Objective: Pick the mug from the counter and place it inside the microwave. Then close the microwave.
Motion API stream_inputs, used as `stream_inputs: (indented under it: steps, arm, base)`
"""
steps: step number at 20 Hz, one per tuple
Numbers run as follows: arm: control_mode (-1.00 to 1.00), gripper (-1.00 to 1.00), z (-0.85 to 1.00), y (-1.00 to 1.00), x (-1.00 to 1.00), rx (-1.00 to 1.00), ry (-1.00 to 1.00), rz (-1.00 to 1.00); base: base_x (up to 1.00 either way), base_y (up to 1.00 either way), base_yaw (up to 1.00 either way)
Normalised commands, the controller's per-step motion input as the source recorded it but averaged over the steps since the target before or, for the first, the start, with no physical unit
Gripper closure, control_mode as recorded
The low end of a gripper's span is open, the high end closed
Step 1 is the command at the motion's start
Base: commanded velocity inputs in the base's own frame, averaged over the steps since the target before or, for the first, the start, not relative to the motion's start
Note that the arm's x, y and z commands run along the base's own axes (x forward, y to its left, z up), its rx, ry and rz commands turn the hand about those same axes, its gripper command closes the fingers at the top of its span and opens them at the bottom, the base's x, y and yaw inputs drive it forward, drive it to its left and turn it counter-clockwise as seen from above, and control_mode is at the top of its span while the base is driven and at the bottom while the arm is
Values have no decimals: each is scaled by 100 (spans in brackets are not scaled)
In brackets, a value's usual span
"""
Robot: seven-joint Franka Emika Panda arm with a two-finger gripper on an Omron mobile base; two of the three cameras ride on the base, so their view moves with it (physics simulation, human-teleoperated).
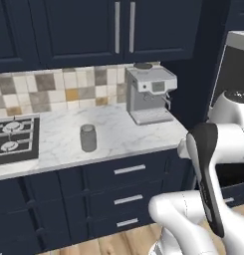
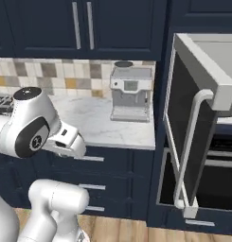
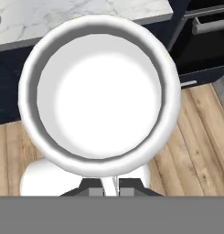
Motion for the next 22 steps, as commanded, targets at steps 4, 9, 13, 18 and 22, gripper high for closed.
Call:
stream_inputs:
  steps: [4, 9, 13, 18, 22]
  arm:
    - [100, 100, 0, 0, 0, 0, 0, 0]
    - [100, 100, 0, 0, 0, 0, 0, 0]
    - [100, 100, 0, 0, 0, 0, 0, 0]
    - [100, 100, 0, 0, 0, 0, 0, 0]
    - [100, 100, 0, 0, 0, 0, 0, 0]
  base:
    - [-92, 11, -44]
    - [-85, 0, -53]
    - [-83, 0, -57]
    - [-42, -16, -48]
    - [0, -42, -5]
